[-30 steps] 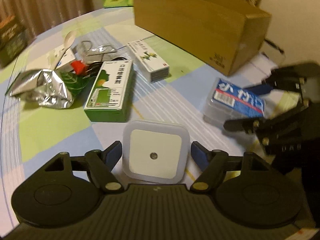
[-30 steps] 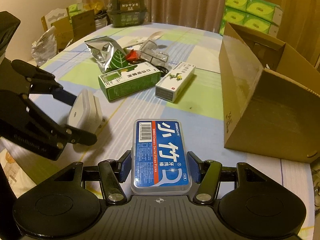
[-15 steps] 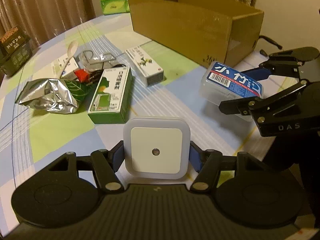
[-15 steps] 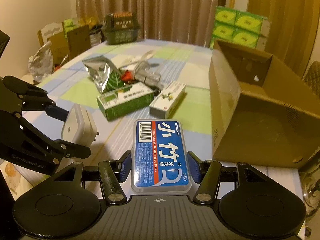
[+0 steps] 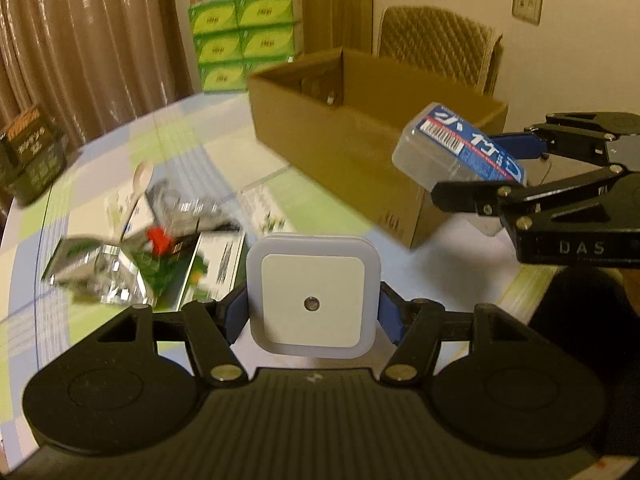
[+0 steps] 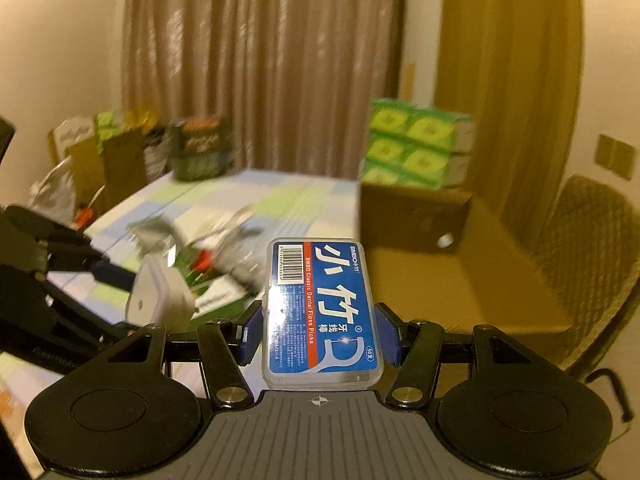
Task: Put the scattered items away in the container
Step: 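Carry the night-light and toothpick box into the cardboard box with both tools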
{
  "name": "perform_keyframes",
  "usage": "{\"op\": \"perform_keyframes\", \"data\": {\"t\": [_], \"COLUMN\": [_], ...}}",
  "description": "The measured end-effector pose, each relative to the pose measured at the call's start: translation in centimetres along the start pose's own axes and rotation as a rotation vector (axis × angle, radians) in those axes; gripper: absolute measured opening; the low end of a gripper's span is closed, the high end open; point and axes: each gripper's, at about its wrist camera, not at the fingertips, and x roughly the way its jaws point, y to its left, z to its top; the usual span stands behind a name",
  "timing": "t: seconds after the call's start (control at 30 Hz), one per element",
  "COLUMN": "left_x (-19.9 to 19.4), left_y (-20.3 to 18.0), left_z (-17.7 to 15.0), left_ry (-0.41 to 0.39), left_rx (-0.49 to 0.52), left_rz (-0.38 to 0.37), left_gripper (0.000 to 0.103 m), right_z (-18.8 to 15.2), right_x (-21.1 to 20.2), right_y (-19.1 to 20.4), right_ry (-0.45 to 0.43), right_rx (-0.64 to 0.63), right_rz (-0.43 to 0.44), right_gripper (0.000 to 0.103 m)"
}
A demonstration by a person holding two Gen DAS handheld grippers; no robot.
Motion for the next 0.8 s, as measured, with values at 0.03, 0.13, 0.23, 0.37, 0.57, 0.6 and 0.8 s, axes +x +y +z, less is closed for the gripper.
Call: {"op": "perform_keyframes", "data": {"t": [0.03,0.13,0.23,0.37,0.57,0.6,0.8], "left_x": [0.2,0.7,1.3,2.5,5.1,5.5,8.1], "left_y": [-0.2,-1.0,-2.3,-3.8,-5.4,-5.6,-5.7], "left_z": [0.7,3.1,5.8,9.0,12.4,12.7,13.7], "left_ry": [-0.010,-0.046,-0.082,-0.126,-0.151,-0.152,-0.132], "left_rx": [-0.001,0.005,0.020,0.021,0.011,0.009,-0.005], "left_rz": [-0.005,-0.024,-0.043,-0.071,-0.104,-0.108,-0.126], "left_gripper": [0.061,0.061,0.061,0.061,0.061,0.061,0.061], "right_z": [0.5,1.9,3.2,3.8,3.6,3.5,2.8], "right_x": [0.0,0.3,1.2,2.7,3.8,3.9,5.3], "right_y": [-0.8,-3.2,-5.9,-9.1,-12.3,-12.6,-13.8], "right_ry": [-0.008,-0.033,-0.042,-0.022,0.004,0.007,0.034], "right_rx": [0.010,0.031,0.065,0.134,0.170,0.174,0.200], "right_rz": [-0.015,-0.062,-0.101,-0.134,-0.157,-0.156,-0.154], "right_gripper": [0.055,0.055,0.055,0.055,0.055,0.055,0.055]}}
